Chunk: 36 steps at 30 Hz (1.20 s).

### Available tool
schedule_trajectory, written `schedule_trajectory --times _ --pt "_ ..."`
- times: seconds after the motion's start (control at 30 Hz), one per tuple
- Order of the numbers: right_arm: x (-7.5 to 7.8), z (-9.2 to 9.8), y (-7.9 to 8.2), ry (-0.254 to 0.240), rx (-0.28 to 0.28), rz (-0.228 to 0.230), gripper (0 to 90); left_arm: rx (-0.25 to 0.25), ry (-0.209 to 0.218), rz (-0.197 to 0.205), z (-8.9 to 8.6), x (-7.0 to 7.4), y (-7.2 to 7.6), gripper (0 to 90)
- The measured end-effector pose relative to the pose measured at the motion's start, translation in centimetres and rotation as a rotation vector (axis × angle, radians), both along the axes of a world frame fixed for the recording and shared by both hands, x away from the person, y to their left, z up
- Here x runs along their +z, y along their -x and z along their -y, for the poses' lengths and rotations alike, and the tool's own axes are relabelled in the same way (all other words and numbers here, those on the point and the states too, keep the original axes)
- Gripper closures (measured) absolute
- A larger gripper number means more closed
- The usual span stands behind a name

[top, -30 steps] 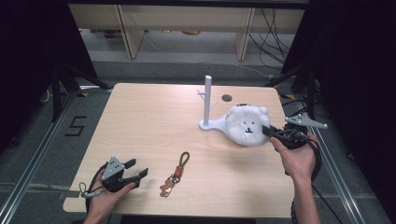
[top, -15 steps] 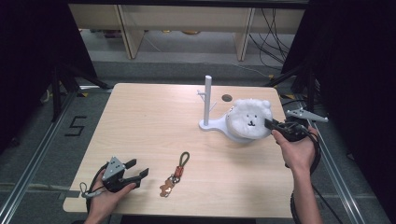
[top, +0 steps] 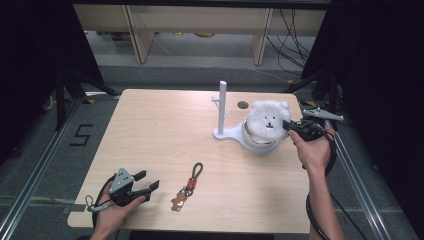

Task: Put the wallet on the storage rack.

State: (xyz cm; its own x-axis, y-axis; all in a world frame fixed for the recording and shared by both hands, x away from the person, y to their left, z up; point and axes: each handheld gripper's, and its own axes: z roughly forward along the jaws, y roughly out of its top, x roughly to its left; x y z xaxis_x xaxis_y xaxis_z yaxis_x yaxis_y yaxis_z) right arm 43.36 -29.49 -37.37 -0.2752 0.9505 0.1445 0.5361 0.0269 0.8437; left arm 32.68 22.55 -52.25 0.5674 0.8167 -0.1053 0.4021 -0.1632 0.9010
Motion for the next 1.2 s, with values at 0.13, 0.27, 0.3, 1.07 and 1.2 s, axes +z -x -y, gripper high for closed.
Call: schedule_trajectory --times 0.13,0.27,0.3,1.07,1.2 --pt "-0.5 0.0 -0.6 0.019 -0.007 -0.013 80.9 0.000 -0.004 -0.001 0.0 0.0 0.0 34.1" --pt "-1.1 -0.1 -1.2 0.075 0.009 0.000 80.9 -0.005 0.004 0.003 0.0 -0.1 0.0 34.1" --pt "-1.3 -0.3 -1.2 0.081 0.003 -0.002 80.8 -0.005 0.004 0.003 0.0 -0.1 0.0 34.1" --pt "-3.8 -2.0 -2.7 0.297 -0.027 -0.038 80.0 -0.011 0.004 0.003 0.1 0.0 0.0 34.1" --pt "-4.0 -2.0 -2.7 0.303 -0.022 -0.040 79.7 -0.005 0.002 0.002 0.1 0.0 0.0 34.1"
